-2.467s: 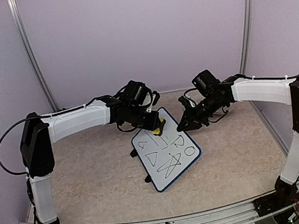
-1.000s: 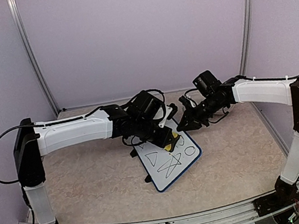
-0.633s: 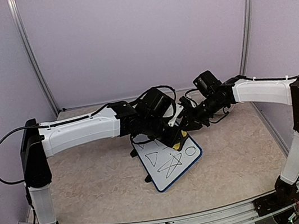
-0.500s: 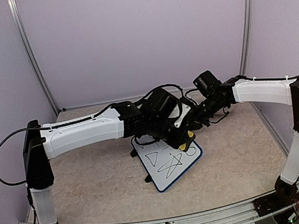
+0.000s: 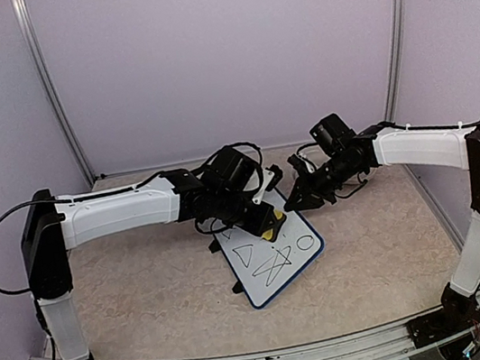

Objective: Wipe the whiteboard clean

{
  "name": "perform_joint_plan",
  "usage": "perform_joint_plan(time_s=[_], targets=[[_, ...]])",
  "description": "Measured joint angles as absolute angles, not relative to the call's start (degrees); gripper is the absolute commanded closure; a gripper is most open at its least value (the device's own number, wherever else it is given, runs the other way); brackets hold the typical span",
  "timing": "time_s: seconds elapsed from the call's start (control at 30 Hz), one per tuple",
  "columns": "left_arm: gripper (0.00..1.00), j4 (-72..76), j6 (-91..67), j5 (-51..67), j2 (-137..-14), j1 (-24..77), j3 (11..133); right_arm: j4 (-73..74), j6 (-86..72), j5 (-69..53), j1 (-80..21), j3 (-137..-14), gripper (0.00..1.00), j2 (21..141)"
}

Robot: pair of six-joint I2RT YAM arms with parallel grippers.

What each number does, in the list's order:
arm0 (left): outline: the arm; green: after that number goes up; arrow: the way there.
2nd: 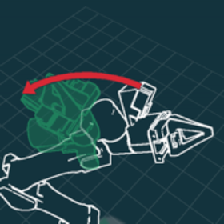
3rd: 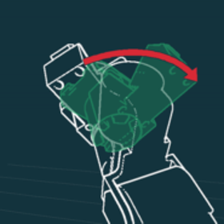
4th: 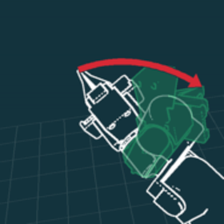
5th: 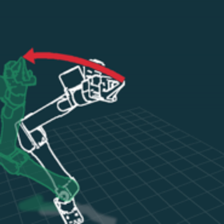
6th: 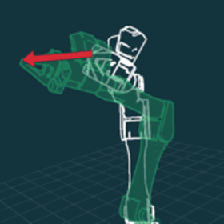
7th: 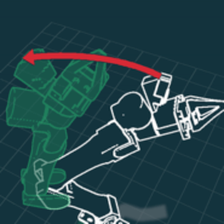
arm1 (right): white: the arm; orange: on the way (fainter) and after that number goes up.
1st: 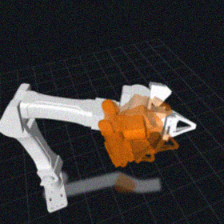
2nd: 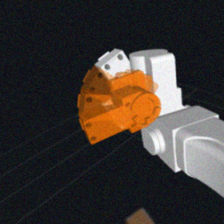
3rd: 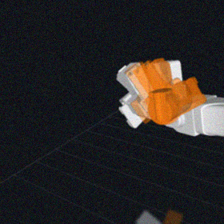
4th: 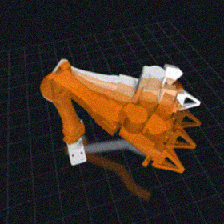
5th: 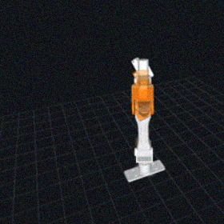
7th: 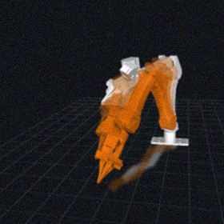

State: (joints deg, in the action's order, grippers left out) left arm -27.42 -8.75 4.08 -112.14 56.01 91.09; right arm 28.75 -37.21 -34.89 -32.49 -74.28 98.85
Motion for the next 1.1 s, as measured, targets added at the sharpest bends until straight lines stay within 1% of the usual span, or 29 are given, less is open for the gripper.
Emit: perform_joint_plan(time_s=[0.23,0.53,0.67,0.83,0.97,1.1], targets=[[1.0,-28.9,-4.9,-2.1,-112.1,61.3,92.1,28.8,-37.8,-35.0,-32.4,-74.0,1.0,98.7],[1.0,-29.2,0.3,-1.5,-111.9,69.6,93.4,27.4,-37.8,-35.2,-32.4,-73.1,1.0,98.2],[1.0,-28.8,0.0,-0.6,-111.9,68.7,93.1,26.5,-37.7,-35.3,-32.5,-72.7,1.0,98.1],[1.0,-27.2,-2.7,1.5,-110.3,64.9,90.0,25.8,-37.9,-35.4,-32.5,-72.5,1.0,98.0],[1.0,-28.4,-3.3,-0.9,-110.2,62.5,89.9,25.7,-39.0,-35.3,-32.5,-72.2,1.0,98.0],[1.0,-29.6,-2.3,-5.4,-111.0,65.0,91.2,25.7,-39.7,-35.1,-32.5,-71.6,1.0,97.6]])
